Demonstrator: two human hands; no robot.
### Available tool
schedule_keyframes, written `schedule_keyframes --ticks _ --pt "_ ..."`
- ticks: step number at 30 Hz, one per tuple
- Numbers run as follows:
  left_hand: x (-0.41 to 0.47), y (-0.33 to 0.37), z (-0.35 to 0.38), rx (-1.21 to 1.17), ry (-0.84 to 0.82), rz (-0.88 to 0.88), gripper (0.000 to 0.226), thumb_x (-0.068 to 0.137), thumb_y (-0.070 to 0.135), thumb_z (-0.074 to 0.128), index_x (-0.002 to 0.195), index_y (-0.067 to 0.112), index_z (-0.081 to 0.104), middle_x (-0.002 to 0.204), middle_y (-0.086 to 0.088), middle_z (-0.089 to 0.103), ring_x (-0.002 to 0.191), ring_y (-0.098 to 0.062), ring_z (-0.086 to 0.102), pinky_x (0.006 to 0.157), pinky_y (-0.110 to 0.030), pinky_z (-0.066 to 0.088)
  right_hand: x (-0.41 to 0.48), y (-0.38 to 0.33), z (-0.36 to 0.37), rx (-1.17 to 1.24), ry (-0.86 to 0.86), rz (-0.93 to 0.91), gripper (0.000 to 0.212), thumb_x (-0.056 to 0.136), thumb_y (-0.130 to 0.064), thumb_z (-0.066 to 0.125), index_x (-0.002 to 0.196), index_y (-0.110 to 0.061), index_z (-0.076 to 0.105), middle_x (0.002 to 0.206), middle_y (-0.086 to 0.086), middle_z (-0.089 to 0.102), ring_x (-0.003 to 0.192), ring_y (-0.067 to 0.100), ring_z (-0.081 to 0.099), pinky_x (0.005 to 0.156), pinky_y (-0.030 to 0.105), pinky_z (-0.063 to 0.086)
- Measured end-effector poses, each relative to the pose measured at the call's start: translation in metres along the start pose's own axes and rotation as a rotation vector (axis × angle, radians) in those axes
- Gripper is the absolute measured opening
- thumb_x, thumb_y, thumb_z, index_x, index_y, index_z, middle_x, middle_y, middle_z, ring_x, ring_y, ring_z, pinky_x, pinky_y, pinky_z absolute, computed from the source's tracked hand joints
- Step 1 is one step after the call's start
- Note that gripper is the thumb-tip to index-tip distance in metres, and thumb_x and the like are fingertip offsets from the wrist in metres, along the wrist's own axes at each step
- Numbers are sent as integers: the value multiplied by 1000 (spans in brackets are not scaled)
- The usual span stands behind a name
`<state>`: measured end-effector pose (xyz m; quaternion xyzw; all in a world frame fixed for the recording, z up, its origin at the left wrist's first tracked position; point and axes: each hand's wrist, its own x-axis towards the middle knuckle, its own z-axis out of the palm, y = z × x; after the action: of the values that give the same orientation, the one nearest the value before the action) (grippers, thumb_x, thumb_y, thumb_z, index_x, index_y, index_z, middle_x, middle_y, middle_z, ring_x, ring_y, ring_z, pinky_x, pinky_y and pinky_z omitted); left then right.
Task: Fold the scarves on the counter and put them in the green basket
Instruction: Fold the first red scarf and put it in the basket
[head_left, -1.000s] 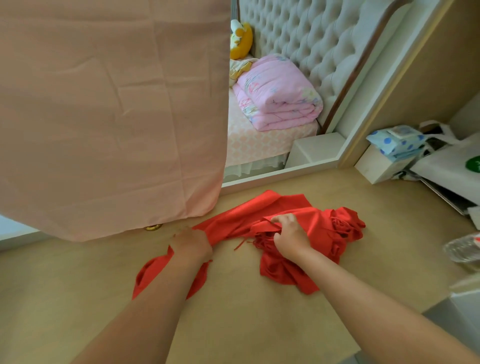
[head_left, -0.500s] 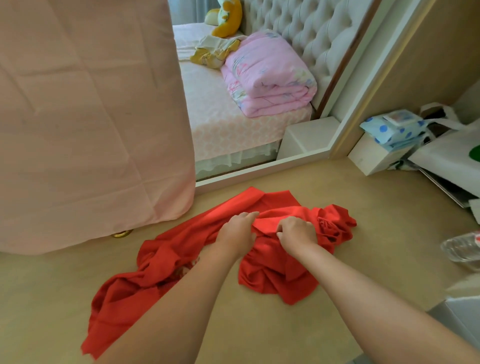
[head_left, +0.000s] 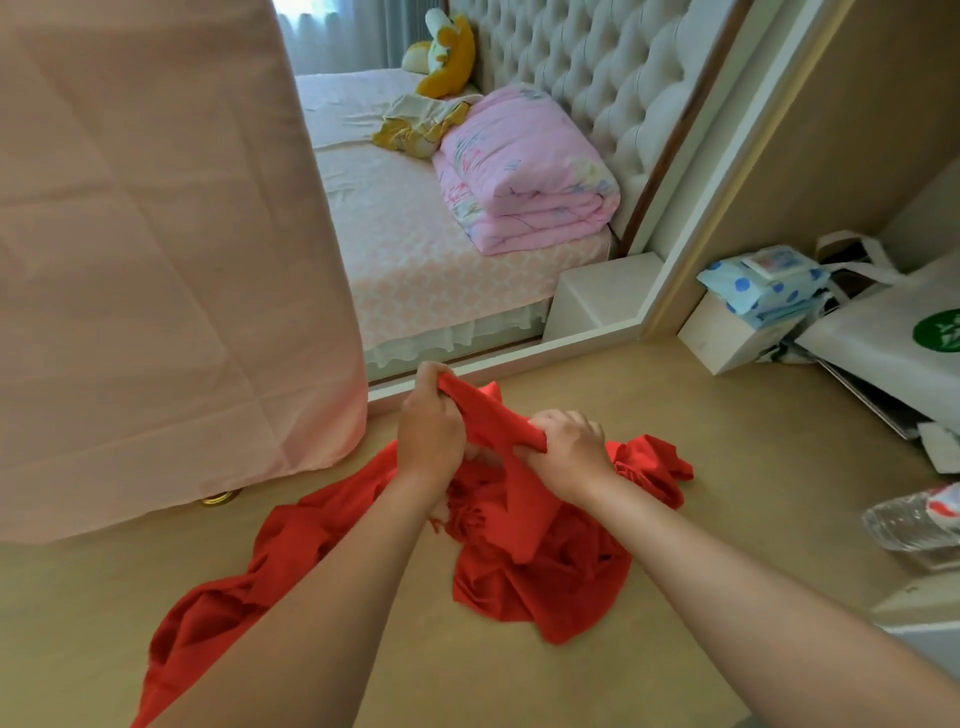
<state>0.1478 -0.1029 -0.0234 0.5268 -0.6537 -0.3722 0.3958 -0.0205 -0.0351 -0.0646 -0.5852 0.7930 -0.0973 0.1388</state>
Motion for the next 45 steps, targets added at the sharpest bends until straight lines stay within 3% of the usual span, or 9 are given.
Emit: schedule_keyframes --ticks 5,9,13,17,22,28,31,39,45 --pt "-4 -12 -60 118 -51 80 22 92 11 42 104 25 54 85 7 61 81 -16 58 74 -36 45 -13 -45 -2 383 147 209 33 97 -44 45 87 -21 67 93 3 68 91 32 61 78 39 46" --pt "-17 -33 -105 349 -354 210 40 92 54 36 122 41 58 116 17 67 107 -8 59 90 -30 45 -29 -110 0 777 71 267 27 99 -26 50 77 -19 63 77 0 64 78 18 57 64 34 43" --pt "-30 -52 -141 834 -591 9 34 94 40 46 112 21 67 115 -6 67 110 -27 60 83 -30 44 -55 -154 36 822 -315 240 16 87 -8 59 97 -12 70 80 6 64 71 21 61 63 44 57" --pt "-49 -74 -163 1193 -865 -198 39 87 32 53 121 16 62 123 -7 64 111 -26 61 92 -31 46 -77 -155 49 715 -403 187 35 87 -8 69 122 -14 65 98 0 65 84 12 60 72 26 51" --pt "-53 -66 -132 923 -750 -84 36 94 20 51 129 17 59 130 -8 60 119 -28 57 94 -32 45 -82 -108 38 206 -169 154 38 85 -19 60 120 -32 66 132 5 59 124 23 53 104 33 42" --pt "-52 -40 -39 664 -827 82 46 90 14 54 135 21 51 130 -6 62 119 -24 56 97 -30 45 -93 -26 36 -271 -321 218 93 75 -57 72 150 -51 17 163 8 -17 150 34 -18 111 71 10" --pt "-51 -30 13 697 -896 107 61 87 19 60 144 26 41 135 -6 56 122 -27 54 98 -32 45 -92 24 43 -297 -401 248 107 70 -65 73 152 -51 6 160 8 -31 148 33 -26 110 73 8" --pt "-50 -23 152 1076 -1042 61 122 71 44 80 154 38 -9 140 -13 40 119 -38 56 92 -43 49 -50 155 31 49 -225 340 71 89 -21 62 152 -31 29 162 19 5 145 37 26 115 39 30" --pt "-11 -8 235 493 -687 -4 46 73 6 51 117 9 63 111 -16 68 103 -35 63 83 -32 48 5 214 -4 339 -6 316 59 86 -21 65 143 -19 49 155 16 32 143 30 33 115 29 24"
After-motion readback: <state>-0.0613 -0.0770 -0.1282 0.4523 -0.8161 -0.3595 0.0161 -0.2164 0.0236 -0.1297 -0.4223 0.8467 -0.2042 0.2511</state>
